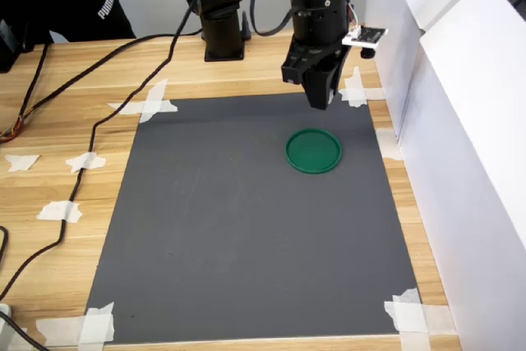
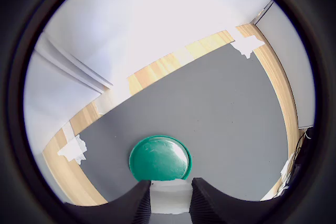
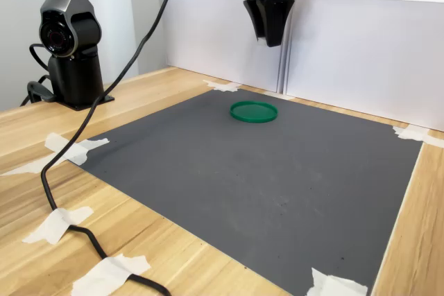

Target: Grasp a white terminal and put it on the green lid.

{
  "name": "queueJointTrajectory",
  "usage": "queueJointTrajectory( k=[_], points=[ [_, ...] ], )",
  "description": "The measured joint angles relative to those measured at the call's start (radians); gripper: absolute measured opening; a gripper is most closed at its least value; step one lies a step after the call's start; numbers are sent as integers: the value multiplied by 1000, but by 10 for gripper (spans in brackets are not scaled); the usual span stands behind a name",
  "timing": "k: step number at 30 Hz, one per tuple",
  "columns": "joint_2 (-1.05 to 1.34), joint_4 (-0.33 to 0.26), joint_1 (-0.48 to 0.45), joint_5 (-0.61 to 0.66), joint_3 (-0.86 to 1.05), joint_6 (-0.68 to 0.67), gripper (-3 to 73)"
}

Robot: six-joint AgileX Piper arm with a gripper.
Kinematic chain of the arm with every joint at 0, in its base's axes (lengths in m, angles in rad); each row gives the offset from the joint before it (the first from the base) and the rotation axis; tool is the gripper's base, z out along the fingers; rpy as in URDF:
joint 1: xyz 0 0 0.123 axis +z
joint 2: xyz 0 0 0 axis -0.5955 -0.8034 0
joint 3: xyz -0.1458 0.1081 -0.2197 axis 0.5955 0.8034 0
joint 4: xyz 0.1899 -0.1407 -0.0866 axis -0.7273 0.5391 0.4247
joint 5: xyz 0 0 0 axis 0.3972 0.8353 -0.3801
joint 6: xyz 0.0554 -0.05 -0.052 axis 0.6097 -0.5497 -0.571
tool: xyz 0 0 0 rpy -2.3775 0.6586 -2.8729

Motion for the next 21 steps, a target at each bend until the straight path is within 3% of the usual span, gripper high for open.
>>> queueJointTrajectory(
  k=[10, 21],
  points=[
    [-2, 8, 0, -134, 142, 0, 272],
    [-81, 8, 0, -164, 150, 0, 272]
  ],
)
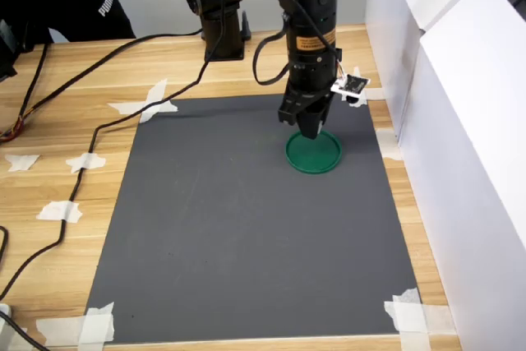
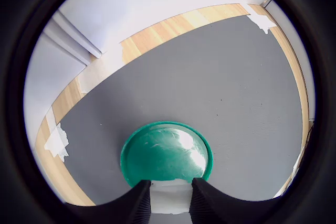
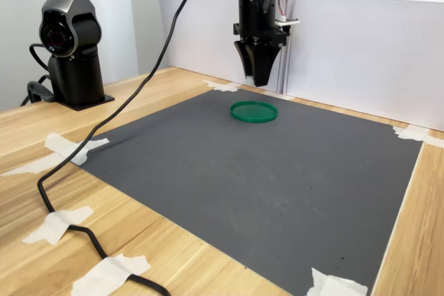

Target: Grasp a white terminal and put it on the green lid.

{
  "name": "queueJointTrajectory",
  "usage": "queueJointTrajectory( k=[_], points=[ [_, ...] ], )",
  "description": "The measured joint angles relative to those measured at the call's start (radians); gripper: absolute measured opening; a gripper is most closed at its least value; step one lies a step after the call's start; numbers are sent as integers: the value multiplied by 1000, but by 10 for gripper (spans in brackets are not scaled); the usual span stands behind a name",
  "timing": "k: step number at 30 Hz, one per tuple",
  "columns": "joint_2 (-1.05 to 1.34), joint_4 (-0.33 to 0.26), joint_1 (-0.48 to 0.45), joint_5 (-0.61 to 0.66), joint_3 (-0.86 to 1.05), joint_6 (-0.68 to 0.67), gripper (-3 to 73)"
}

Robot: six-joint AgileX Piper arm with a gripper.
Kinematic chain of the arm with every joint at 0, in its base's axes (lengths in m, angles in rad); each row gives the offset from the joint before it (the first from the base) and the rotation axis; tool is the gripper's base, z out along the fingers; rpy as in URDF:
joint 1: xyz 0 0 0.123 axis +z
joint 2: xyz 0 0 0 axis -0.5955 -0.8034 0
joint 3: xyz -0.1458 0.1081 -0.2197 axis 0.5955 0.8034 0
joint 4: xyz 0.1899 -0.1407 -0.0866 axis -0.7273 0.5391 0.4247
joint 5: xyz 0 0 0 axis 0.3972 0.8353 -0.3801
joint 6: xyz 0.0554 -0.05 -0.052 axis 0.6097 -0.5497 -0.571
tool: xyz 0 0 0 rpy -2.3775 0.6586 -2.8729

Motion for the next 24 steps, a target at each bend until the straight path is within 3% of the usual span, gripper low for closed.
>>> queueJointTrajectory(
  k=[6, 12, 15, 24],
  points=[
    [-5, 0, 0, -1, 0, 0, 301],
    [-5, 0, 0, -1, 0, 0, 507],
    [-5, 0, 0, -1, 0, 0, 570],
    [34, 0, 0, -4, 2, 0, 582]
  ],
)
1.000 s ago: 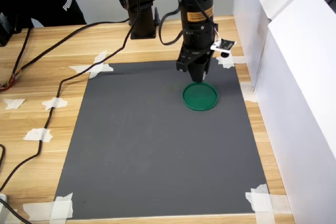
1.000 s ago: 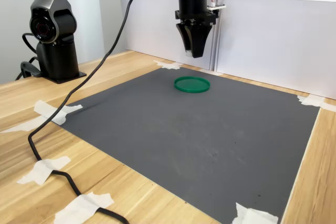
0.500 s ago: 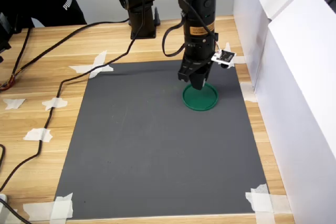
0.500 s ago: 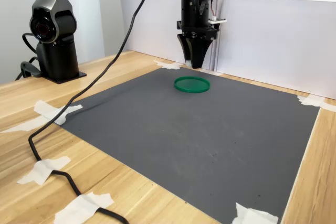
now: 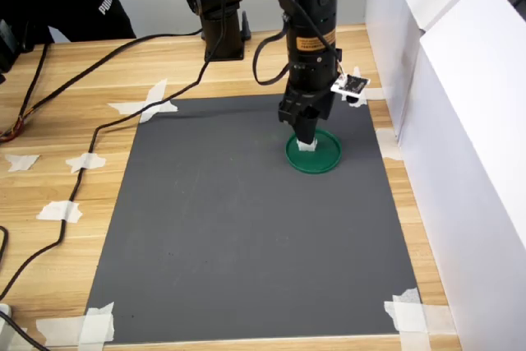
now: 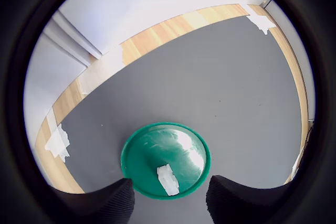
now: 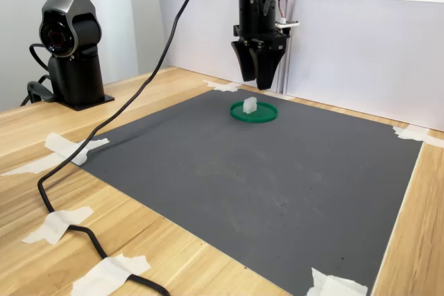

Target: Grasp a white terminal and put it on the green lid.

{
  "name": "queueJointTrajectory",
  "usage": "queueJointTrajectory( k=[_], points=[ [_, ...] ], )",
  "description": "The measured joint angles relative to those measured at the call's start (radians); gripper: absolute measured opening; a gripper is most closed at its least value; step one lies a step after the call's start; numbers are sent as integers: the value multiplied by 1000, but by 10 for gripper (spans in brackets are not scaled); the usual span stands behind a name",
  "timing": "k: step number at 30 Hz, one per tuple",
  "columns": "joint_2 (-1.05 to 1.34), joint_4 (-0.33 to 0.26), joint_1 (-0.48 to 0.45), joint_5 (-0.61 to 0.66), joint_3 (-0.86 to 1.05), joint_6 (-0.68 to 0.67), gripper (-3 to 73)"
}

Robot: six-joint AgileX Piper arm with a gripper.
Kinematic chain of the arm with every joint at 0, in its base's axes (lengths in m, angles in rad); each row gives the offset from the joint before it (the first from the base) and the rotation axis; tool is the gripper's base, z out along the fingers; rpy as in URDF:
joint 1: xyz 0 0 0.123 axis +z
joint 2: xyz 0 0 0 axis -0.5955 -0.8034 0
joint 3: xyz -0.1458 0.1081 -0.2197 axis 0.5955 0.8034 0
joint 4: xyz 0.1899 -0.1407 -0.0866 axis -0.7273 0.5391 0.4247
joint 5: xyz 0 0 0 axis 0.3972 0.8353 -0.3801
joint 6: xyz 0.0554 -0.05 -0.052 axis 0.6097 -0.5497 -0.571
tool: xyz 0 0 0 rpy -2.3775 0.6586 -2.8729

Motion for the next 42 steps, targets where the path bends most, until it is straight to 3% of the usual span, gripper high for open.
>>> queueJointTrajectory(
  k=[6, 9, 14, 17, 19, 25, 30, 33, 42],
  points=[
    [55, 0, 0, 0, 1, 16, 538],
    [92, 0, 0, -5, 8, 26, 481],
    [194, -17, -32, -51, 55, 43, 252],
    [278, -48, -104, -97, 105, 47, 76],
    [340, -65, -171, -137, 146, 48, 17],
    [540, -138, -347, -326, 280, 51, -13],
    [755, -308, -453, -490, 400, 98, -16],
    [883, -382, -510, -521, 467, 114, -16],
    [1238, -414, -600, -524, 642, 118, -16]
  ],
)
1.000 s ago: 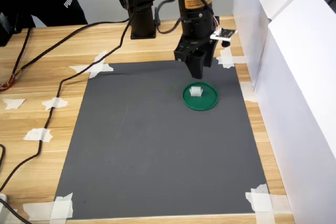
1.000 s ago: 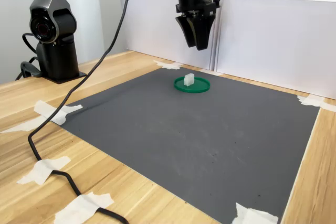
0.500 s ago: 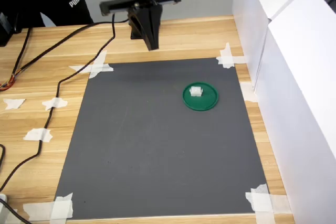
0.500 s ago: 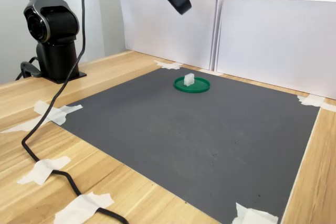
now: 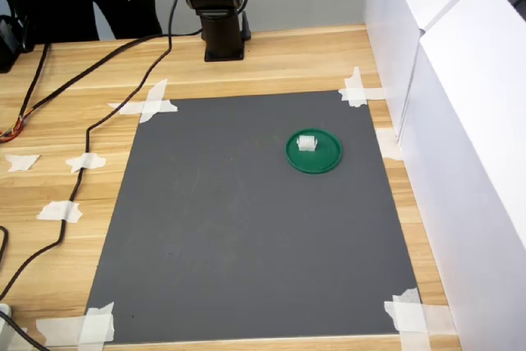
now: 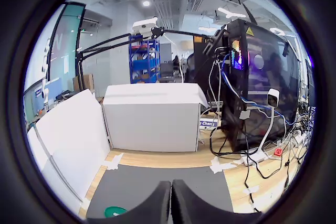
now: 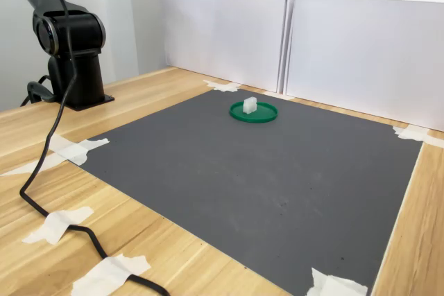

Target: Grasp a white terminal and put it on the green lid.

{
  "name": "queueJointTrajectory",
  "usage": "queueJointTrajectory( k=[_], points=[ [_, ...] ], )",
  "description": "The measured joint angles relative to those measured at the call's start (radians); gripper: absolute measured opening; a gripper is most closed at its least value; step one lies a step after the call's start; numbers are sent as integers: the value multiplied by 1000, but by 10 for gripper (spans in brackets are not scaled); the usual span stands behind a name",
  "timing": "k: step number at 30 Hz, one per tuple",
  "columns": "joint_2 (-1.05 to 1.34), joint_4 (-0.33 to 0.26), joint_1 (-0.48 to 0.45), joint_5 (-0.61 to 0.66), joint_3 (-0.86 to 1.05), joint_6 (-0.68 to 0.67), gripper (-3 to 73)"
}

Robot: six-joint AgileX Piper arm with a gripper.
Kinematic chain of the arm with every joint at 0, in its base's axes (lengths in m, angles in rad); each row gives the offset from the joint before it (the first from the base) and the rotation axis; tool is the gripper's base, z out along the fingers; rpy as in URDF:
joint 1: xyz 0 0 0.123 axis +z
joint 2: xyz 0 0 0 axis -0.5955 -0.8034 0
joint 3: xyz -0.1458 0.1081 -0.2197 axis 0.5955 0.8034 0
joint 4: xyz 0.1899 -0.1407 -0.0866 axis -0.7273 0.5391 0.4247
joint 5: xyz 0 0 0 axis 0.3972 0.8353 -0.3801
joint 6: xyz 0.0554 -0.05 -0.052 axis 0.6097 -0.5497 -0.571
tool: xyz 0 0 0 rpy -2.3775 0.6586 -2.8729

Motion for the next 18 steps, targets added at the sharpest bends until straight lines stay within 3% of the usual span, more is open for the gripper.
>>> queueJointTrajectory(
  k=[10, 18],
  points=[
    [288, -1, 0, 10, 244, 0, -16],
    [414, -1, 0, 33, 315, 1, -16]
  ],
)
